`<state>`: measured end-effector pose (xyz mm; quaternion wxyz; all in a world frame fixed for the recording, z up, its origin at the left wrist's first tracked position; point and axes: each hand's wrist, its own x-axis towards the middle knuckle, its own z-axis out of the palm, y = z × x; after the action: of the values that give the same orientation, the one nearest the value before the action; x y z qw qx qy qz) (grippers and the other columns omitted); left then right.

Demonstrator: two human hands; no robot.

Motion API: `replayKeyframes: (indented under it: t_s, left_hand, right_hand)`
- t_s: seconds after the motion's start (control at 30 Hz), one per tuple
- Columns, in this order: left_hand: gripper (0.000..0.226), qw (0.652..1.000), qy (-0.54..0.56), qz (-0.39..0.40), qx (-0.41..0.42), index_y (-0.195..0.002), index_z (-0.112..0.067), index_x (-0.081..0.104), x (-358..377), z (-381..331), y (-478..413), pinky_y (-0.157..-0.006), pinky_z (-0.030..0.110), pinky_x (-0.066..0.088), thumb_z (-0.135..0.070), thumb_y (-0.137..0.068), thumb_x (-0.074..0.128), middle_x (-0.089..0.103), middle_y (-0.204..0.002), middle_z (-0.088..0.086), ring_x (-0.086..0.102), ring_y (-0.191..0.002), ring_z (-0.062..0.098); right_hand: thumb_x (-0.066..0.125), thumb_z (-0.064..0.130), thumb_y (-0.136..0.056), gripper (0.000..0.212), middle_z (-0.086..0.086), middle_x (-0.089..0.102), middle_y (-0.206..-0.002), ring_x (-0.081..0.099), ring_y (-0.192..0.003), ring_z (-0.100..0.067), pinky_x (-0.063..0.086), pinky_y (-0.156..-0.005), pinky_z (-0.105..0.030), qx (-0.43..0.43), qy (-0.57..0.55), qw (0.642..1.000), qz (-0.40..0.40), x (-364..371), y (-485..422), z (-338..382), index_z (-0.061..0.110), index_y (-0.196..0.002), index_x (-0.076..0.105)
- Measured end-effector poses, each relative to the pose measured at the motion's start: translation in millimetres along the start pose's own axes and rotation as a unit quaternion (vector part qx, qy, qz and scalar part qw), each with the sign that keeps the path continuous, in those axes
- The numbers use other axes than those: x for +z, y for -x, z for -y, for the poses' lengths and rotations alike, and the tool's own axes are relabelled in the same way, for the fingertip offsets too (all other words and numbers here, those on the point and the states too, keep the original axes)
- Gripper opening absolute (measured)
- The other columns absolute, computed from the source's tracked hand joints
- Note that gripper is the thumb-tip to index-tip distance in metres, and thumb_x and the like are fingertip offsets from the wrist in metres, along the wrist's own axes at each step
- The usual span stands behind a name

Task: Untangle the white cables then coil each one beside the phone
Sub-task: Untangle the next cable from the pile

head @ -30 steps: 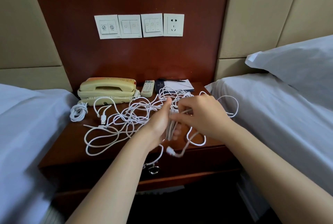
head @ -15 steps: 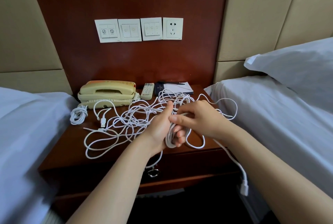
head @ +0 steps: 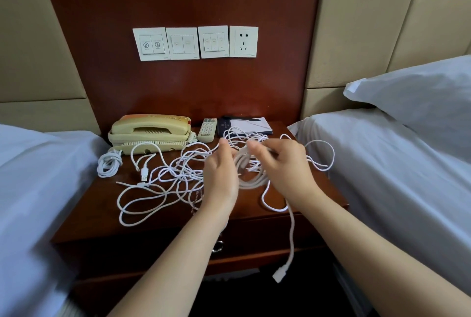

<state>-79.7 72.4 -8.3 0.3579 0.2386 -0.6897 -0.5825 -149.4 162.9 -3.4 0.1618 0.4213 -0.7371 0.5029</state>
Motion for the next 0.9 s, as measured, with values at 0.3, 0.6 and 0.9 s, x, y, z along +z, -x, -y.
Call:
replayKeyframes:
  t_s: [0.3,0.6,0.9]
  left_hand:
    - [0.042,0.996,-0.037,-0.004,0.083,-0.085,-0.018,0.068,-10.1,5.4,-3.7,-0.059,0.003,0.038,-0.038,-0.1,0.034,0.065,-0.075,-0.011,0.058,-0.072,-0.001]
    - [0.052,0.973,-0.13,0.119,0.146,-0.061,-0.003,0.052,-19.4,-7.5,-6.6,-0.052,0.016,0.037,-0.037,-0.098,0.04,0.054,-0.051,0.01,0.055,-0.05,-0.006]
    - [0.05,0.998,0.025,-0.057,0.029,-0.059,-0.015,0.052,-27.0,-15.8,-18.2,-0.054,0.029,0.04,-0.037,-0.1,0.036,0.048,-0.05,-0.003,0.047,-0.048,0.015]
  right_hand:
    - [0.053,0.027,-0.095,0.054,0.006,0.024,-0.043,0.02,-0.047,-0.007,0.017,-0.047,-0.023,0.033,-0.087,0.995,-0.034,15.6,12.6,9.7,0.022,-0.05,0.023]
    - [0.053,0.024,-0.096,0.052,0.008,0.021,-0.045,0.019,-0.048,-0.006,0.016,-0.047,-0.023,0.017,-0.056,0.998,-0.014,-11.6,-10.0,-4.5,0.02,-0.051,0.026]
    - [0.043,0.023,-0.1,0.039,0.009,0.039,-0.046,0.038,-0.042,-0.006,0.03,-0.045,-0.016,0.051,-0.015,0.98,0.189,2.3,-0.1,-15.0,0.016,-0.062,0.052]
